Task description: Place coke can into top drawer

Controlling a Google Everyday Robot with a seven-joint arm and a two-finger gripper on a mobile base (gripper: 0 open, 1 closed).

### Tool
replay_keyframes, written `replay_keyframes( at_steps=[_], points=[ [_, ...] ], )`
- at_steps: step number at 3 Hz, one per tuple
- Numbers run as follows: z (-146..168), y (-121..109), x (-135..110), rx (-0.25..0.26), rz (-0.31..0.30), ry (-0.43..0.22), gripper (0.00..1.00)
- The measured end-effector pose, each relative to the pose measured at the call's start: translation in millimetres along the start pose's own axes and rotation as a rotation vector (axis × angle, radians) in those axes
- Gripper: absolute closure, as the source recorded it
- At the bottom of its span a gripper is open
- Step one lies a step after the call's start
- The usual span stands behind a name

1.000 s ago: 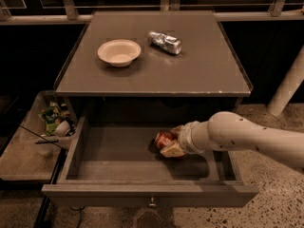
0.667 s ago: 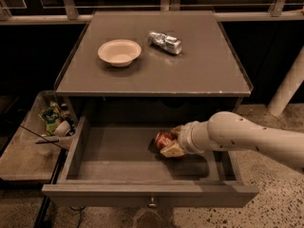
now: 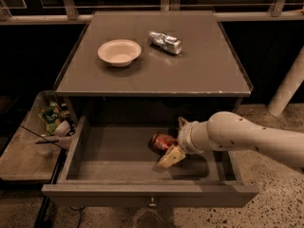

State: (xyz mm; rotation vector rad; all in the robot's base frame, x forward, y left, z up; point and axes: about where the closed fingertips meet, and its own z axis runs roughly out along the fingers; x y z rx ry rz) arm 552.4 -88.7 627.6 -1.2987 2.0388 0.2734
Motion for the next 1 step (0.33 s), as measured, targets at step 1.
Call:
replay_keyframes(
  at_steps=[1],
  points=[
    [0.0, 0.0, 0.0, 0.0, 0.0, 0.0, 0.0]
  ],
)
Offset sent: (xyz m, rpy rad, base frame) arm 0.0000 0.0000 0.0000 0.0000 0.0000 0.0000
